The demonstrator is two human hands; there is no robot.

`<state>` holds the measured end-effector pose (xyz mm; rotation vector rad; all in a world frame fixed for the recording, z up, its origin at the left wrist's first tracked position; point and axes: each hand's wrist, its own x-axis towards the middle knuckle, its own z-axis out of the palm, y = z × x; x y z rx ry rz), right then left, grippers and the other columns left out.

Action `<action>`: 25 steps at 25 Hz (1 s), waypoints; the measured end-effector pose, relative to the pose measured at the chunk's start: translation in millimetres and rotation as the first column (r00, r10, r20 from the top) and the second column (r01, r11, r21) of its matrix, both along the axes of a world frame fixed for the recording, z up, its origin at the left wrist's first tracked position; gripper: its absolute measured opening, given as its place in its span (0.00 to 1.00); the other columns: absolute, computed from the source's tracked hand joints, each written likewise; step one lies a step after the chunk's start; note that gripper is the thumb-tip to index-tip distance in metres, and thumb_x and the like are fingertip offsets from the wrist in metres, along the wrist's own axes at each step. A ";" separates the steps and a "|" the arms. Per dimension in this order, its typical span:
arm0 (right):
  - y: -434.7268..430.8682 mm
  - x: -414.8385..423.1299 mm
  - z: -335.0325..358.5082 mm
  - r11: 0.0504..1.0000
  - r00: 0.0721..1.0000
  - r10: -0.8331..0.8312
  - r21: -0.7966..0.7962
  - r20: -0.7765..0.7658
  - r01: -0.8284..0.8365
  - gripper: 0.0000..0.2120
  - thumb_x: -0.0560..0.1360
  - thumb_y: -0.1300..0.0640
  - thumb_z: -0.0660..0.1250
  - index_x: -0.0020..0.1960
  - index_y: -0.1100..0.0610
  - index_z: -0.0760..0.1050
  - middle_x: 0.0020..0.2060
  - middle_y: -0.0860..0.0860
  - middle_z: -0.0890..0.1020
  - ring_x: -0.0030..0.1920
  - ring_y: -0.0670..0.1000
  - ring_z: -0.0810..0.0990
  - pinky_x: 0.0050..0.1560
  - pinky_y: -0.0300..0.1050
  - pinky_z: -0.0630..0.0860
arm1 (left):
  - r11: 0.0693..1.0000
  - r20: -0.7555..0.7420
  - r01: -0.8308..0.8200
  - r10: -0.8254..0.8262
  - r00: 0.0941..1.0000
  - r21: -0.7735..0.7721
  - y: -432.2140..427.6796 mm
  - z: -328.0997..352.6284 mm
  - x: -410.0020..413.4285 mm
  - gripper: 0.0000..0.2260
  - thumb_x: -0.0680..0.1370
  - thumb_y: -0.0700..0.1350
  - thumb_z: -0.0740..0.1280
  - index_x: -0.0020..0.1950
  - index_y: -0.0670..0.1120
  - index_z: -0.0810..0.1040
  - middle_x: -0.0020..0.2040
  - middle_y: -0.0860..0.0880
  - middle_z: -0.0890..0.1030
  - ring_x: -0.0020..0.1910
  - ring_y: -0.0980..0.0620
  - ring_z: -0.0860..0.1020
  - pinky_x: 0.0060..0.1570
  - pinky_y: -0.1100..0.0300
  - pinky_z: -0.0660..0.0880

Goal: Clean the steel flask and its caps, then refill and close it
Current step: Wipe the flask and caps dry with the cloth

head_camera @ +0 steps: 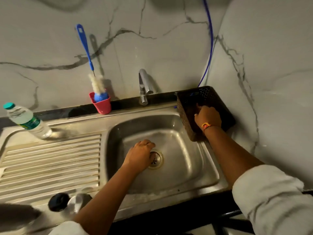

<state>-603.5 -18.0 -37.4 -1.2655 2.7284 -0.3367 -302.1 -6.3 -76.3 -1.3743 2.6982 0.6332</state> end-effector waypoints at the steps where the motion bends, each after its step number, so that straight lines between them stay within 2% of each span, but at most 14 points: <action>1: -5.6 -15.7 -6.4 0.998 0.999 -0.018 0.058 0.035 0.016 0.21 0.74 0.48 0.70 0.61 0.61 0.75 0.58 0.63 0.78 0.58 0.66 0.78 0.57 0.56 0.76 | 1.000 0.003 -0.007 0.007 1.000 0.007 0.7 -0.2 -6.4 0.20 0.82 0.52 0.65 0.74 0.53 0.72 0.74 0.52 0.71 0.71 0.48 0.71 0.68 0.52 0.70; 4: -17.3 -41.5 -20.0 0.995 0.991 -0.036 0.099 0.131 0.023 0.27 0.73 0.47 0.71 0.65 0.62 0.71 0.61 0.63 0.76 0.60 0.66 0.77 0.58 0.58 0.76 | 0.999 0.004 -0.038 0.038 0.999 0.016 2.0 -1.3 -18.8 0.20 0.82 0.52 0.64 0.75 0.53 0.72 0.74 0.52 0.71 0.71 0.49 0.71 0.67 0.54 0.69; 9: -28.9 -53.1 -25.1 0.988 0.992 0.005 0.154 0.128 -0.025 0.18 0.78 0.52 0.63 0.63 0.61 0.76 0.62 0.63 0.77 0.60 0.66 0.77 0.58 0.57 0.75 | 0.995 0.010 -0.098 0.098 0.995 0.023 7.4 -5.6 -20.5 0.19 0.82 0.53 0.65 0.74 0.53 0.73 0.73 0.53 0.72 0.70 0.50 0.71 0.66 0.54 0.71; 12: -30.4 -48.9 -19.3 0.992 0.987 0.011 0.121 0.157 -0.030 0.21 0.77 0.49 0.66 0.65 0.60 0.74 0.63 0.63 0.74 0.59 0.66 0.77 0.56 0.58 0.76 | 0.991 -0.002 -0.130 0.130 0.992 0.020 11.3 -5.3 -18.4 0.19 0.82 0.53 0.65 0.73 0.53 0.73 0.72 0.53 0.73 0.70 0.50 0.72 0.66 0.53 0.72; 15: -28.3 -41.9 -10.1 1.000 0.990 0.009 -0.004 0.144 -0.008 0.23 0.77 0.45 0.63 0.66 0.59 0.71 0.62 0.62 0.70 0.56 0.67 0.77 0.52 0.58 0.76 | 0.987 -0.023 -0.158 0.158 0.987 0.003 15.2 -3.2 -14.3 0.18 0.82 0.54 0.66 0.72 0.53 0.74 0.72 0.53 0.74 0.69 0.49 0.73 0.66 0.53 0.72; 18: -25.9 -35.1 4.3 0.981 0.986 0.048 -0.194 0.158 -0.016 0.23 0.78 0.41 0.58 0.62 0.58 0.72 0.57 0.61 0.77 0.53 0.66 0.79 0.49 0.56 0.77 | 0.983 -0.053 -0.182 0.181 0.982 -0.027 19.1 3.0 -8.5 0.19 0.82 0.54 0.66 0.72 0.53 0.75 0.72 0.52 0.74 0.70 0.49 0.72 0.67 0.53 0.71; 20: -20.5 -29.5 18.7 0.913 0.971 0.067 -0.406 0.229 0.033 0.20 0.79 0.42 0.57 0.60 0.56 0.73 0.52 0.58 0.81 0.51 0.62 0.81 0.47 0.52 0.78 | 0.979 -0.078 -0.197 0.193 0.978 -0.047 23.4 10.3 -4.6 0.19 0.82 0.53 0.66 0.73 0.52 0.74 0.72 0.52 0.74 0.71 0.48 0.72 0.68 0.53 0.70; 22: -11.0 -24.1 35.8 0.801 0.963 0.075 -0.590 0.258 0.096 0.17 0.76 0.47 0.59 0.60 0.55 0.72 0.52 0.56 0.82 0.52 0.60 0.81 0.51 0.52 0.78 | 0.977 -0.107 -0.200 0.192 0.976 -0.070 26.7 17.3 0.6 0.19 0.82 0.54 0.66 0.73 0.53 0.74 0.72 0.52 0.74 0.71 0.48 0.71 0.69 0.53 0.70; 25: 16.6 7.8 63.4 0.657 0.933 0.130 -0.734 0.336 0.173 0.21 0.74 0.52 0.62 0.65 0.57 0.70 0.56 0.56 0.80 0.53 0.54 0.79 0.54 0.46 0.76 | 0.968 -0.172 -0.226 0.205 0.964 -0.111 35.7 30.8 24.1 0.19 0.82 0.53 0.67 0.72 0.52 0.75 0.70 0.51 0.75 0.70 0.48 0.73 0.67 0.52 0.72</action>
